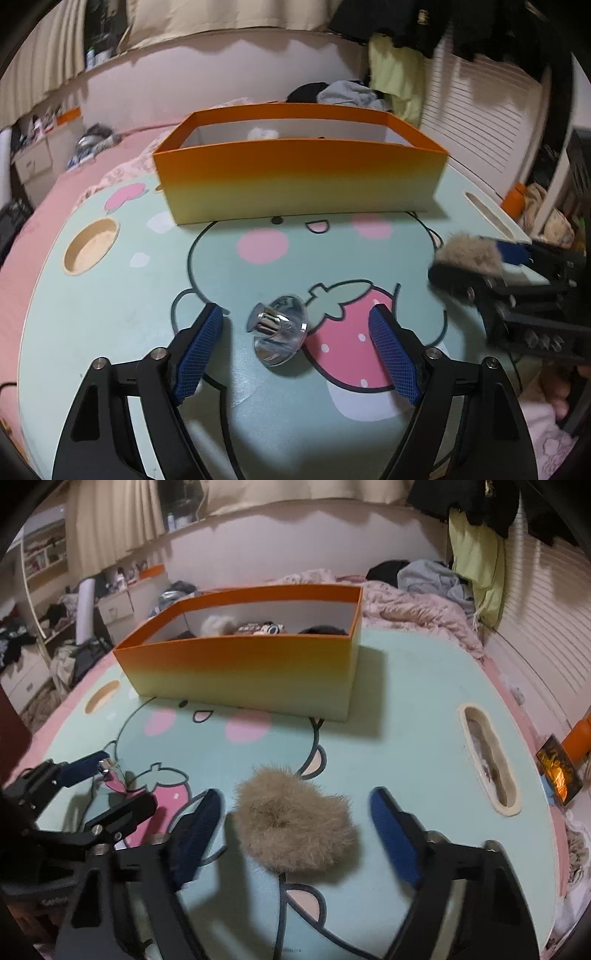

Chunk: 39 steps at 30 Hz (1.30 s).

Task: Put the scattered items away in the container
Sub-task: 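Lift the metal cup with the left gripper while the right lifts the pompom toward the box, then lower the cup into the box with the left gripper while the right lowers the pompom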

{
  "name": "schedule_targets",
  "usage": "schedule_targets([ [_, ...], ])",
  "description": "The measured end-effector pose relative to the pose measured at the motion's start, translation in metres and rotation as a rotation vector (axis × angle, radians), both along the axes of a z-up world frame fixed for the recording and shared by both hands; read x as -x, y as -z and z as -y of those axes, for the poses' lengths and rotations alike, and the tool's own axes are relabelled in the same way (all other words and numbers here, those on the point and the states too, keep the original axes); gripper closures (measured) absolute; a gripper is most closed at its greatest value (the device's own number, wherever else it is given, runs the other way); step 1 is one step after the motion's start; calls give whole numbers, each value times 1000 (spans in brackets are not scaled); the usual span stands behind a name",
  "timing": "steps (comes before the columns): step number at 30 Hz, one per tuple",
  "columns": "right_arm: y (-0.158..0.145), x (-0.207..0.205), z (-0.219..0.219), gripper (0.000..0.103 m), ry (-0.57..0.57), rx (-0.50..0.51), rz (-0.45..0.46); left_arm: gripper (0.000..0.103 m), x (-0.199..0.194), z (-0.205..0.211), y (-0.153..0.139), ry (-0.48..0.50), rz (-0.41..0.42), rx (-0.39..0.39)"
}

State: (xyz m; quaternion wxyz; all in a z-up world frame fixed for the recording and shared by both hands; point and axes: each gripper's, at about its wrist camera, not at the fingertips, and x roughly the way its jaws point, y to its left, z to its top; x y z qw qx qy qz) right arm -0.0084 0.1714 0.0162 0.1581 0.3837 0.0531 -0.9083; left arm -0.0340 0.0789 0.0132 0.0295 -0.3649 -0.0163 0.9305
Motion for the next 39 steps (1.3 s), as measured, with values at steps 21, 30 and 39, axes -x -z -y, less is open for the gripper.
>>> schedule_targets([
  [21,-19,-8,4,66,-62,12,-68,72,-1,-8,-23,81,-54,-3],
  [30,-77,37,23,66,-72,-10,-189,72,47,12,-82,70,-119,-34],
  [39,-72,102,45,66,-38,-21,-141,72,112,42,-93,-26,-100,-63],
])
